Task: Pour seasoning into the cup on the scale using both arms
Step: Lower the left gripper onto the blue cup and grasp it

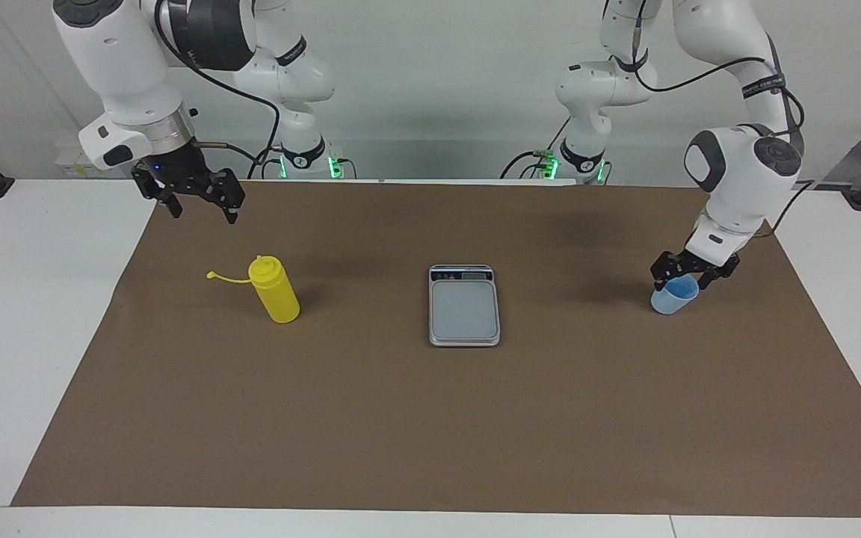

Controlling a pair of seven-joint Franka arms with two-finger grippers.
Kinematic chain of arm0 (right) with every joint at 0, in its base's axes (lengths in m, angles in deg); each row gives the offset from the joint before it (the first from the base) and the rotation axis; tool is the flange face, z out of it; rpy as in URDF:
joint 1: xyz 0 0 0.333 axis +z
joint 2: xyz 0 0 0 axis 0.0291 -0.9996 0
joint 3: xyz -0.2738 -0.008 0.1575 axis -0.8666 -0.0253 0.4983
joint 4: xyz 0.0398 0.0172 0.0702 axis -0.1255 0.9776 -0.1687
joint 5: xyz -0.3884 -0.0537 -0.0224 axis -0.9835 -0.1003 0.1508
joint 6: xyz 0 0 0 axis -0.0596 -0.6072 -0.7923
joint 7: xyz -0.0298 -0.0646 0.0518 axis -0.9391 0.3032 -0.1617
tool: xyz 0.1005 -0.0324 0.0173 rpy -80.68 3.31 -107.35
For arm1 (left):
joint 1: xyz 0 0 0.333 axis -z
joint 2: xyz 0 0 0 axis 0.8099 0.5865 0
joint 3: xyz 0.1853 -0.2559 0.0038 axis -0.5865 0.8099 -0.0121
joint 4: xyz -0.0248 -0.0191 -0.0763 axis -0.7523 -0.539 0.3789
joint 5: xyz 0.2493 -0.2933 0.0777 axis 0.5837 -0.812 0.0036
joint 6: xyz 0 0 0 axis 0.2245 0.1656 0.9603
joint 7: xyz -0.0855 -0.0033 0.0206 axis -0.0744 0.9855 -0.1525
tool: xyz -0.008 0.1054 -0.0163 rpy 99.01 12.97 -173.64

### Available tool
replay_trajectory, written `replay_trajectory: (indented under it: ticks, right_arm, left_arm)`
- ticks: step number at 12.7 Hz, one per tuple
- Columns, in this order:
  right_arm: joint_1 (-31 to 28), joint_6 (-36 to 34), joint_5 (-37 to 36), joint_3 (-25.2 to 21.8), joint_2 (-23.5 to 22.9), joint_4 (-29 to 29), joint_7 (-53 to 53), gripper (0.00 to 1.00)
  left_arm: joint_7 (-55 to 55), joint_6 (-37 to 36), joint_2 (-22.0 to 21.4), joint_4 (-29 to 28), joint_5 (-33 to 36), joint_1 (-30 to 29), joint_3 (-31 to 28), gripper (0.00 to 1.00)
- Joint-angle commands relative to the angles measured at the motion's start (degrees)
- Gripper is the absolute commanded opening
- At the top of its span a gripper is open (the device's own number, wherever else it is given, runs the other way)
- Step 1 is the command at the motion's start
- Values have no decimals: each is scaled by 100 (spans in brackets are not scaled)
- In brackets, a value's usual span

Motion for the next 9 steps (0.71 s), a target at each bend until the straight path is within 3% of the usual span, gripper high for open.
replay_trajectory:
  ticks: [1, 9]
  right_arm:
    - [-73, 68, -24, 19, 134, 153, 157, 100]
    - [-73, 60, -24, 19, 134, 153, 157, 100]
  left_arm:
    - [83, 414, -204, -383, -80, 87, -20, 100]
    - [83, 715, 42, -525, -80, 114, -11, 100]
